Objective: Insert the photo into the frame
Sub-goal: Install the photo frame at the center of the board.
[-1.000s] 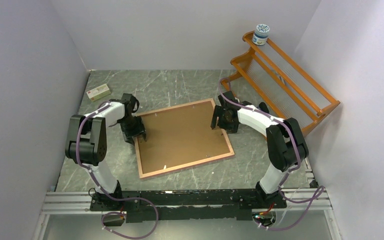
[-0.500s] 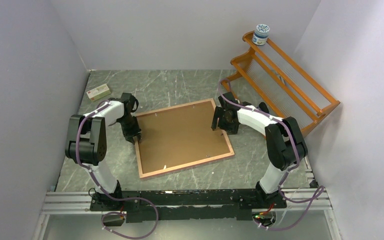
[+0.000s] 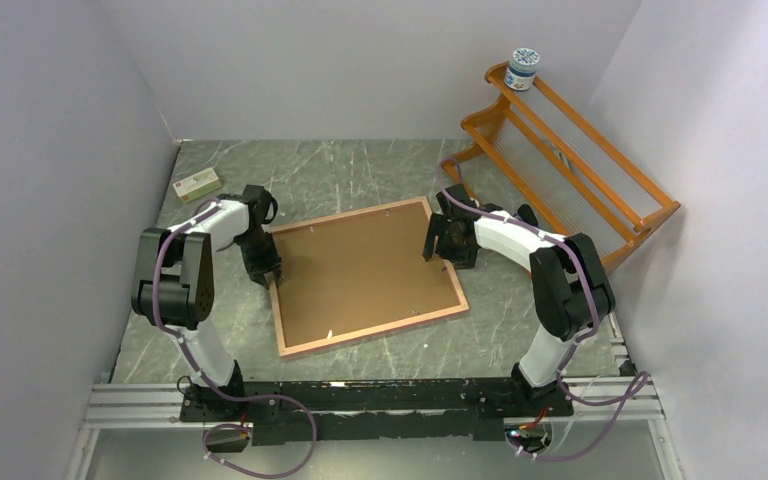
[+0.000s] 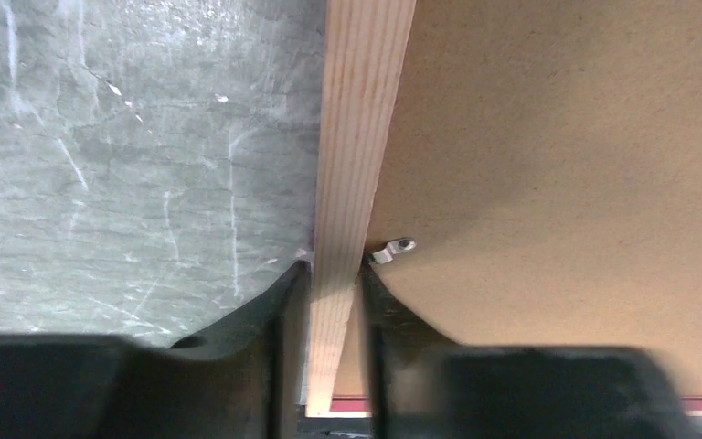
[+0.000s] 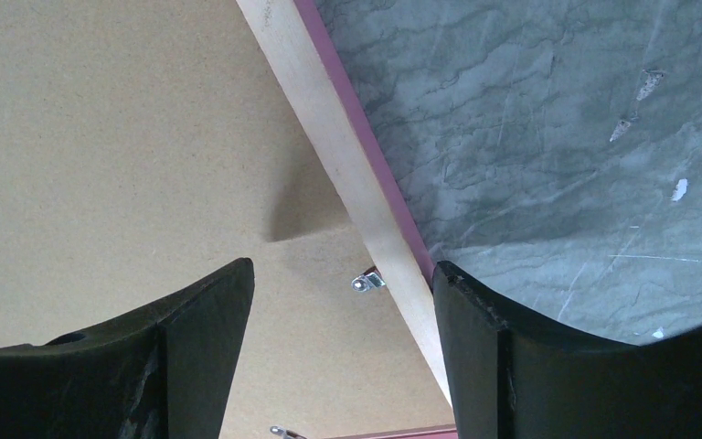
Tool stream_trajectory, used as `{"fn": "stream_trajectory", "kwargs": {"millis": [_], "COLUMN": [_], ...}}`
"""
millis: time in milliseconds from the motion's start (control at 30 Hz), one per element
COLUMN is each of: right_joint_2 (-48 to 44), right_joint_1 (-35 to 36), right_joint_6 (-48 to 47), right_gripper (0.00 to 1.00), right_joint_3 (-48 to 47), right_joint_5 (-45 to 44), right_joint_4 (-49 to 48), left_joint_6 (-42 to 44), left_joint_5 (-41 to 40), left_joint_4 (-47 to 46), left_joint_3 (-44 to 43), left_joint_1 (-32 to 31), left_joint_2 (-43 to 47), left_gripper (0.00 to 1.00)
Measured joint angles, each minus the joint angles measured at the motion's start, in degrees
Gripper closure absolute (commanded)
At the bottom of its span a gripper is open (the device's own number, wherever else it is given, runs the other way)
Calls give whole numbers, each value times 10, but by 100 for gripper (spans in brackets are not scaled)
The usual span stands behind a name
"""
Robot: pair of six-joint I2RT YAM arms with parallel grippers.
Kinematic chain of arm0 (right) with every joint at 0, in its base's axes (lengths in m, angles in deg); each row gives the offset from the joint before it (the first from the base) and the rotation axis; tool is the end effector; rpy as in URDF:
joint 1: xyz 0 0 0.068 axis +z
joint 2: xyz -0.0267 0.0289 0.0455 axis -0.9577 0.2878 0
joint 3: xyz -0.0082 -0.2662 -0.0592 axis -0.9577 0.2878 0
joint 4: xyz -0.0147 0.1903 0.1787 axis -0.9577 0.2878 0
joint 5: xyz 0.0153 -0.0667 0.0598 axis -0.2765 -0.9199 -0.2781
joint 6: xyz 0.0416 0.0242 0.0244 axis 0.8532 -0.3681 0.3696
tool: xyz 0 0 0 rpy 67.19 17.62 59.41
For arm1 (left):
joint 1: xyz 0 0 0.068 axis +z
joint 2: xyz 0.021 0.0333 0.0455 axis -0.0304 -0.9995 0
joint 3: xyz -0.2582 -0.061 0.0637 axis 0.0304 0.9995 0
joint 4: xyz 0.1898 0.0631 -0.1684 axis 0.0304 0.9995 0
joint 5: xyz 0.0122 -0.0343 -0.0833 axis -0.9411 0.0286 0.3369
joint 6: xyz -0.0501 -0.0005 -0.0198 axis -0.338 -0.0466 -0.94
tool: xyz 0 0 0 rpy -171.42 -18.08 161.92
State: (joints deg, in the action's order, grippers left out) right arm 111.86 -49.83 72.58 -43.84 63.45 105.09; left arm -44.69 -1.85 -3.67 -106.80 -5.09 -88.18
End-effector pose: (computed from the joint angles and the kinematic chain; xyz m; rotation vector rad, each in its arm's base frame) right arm 0.3092 0.1315 0.1754 0.3238 2.7336 0.1968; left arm 0.3100 -0.0380 0.1626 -0.6003 3.0470 -0.0581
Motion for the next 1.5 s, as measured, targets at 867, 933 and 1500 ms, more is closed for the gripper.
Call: {"fn": "stream_trajectory", "kwargs": {"millis": [867, 933, 1500], "right_joint_2": [0, 0, -7], "right_joint_1": [0, 0, -2], "right_joint_6": [0, 0, 0], "right_gripper": [25, 25, 22], "right_joint_3": [2, 2, -20], "right_joint_5": [0, 0, 0], "right_joint_4": [-5, -4, 9], "left_joint_6": [35, 36, 29], "left_joint_5": [16, 16, -17], "left_joint_4": [-5, -5, -23], "left_joint_3": [-31, -31, -38], "left_joint_1": [0, 0, 0], "left_joint_2": [-27, -27, -16], "left_gripper": [91, 96, 34]}}
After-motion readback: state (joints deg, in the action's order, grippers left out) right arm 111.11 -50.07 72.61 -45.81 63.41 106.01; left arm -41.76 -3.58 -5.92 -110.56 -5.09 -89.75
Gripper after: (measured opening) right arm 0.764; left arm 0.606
